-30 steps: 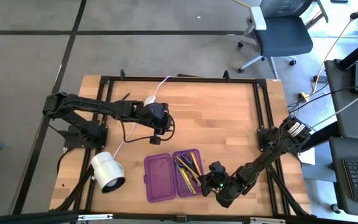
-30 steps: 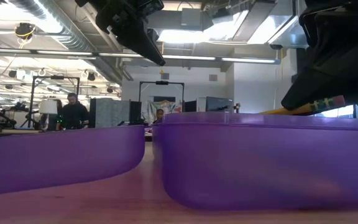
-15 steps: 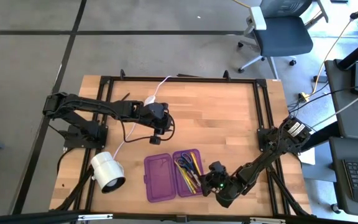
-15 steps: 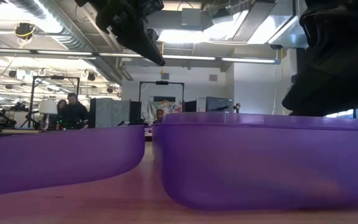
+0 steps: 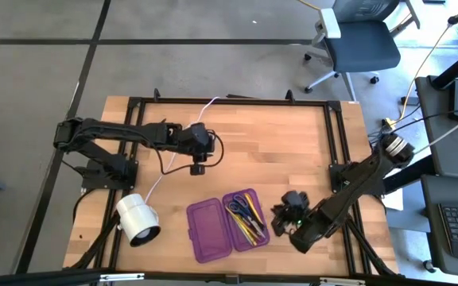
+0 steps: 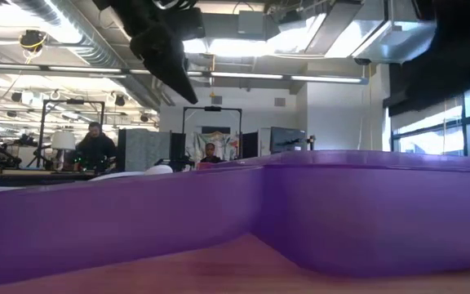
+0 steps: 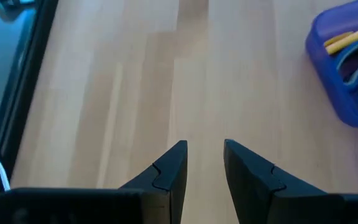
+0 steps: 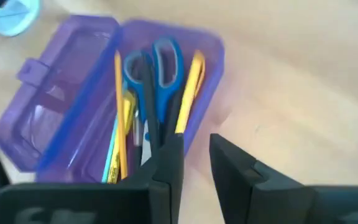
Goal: Pick & place school supplies into a supply box
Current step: Put the black pen into the purple supply box
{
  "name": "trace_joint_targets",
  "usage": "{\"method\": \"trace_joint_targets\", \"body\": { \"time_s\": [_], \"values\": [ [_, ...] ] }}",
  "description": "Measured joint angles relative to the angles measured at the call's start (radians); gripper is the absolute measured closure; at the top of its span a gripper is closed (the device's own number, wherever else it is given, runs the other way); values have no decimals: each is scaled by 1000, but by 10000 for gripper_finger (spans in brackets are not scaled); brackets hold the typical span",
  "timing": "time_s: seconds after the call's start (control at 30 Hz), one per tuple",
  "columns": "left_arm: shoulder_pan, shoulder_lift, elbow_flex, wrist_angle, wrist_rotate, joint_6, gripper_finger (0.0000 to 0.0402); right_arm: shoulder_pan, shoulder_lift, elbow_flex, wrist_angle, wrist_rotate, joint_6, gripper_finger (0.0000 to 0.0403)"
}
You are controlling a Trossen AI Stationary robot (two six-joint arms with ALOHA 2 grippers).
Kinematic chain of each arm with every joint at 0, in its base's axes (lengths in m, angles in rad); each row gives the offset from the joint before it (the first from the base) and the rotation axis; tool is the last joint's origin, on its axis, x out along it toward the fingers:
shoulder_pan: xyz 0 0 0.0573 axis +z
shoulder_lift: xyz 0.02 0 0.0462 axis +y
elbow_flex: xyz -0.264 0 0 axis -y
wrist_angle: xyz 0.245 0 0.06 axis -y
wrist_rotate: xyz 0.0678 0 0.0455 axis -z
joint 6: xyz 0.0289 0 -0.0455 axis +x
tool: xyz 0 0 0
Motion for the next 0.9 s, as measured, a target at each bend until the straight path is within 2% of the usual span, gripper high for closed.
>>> {"method": "trace_joint_targets", "body": {
  "time_s": [0.2,0.4,0.53,0.67,0.8,0.9],
  "values": [
    [62,-29,0,-52,4,-34,304,0,-152,-66,-243,84,-8,321],
    [109,-27,1,-82,4,-103,304,-31,-363,-315,-165,92,-52,321],
    [117,-23,1,-71,3,-103,304,-95,-522,-485,7,90,-231,321],
    [117,-23,1,-38,4,-121,304,-198,-681,-620,263,38,-538,321],
    [117,-23,1,-4,5,-173,302,-301,-779,-742,627,-103,-890,321],
    [119,-23,1,7,5,-211,290,-386,-808,-812,848,-237,-1082,321]
  ]
}}
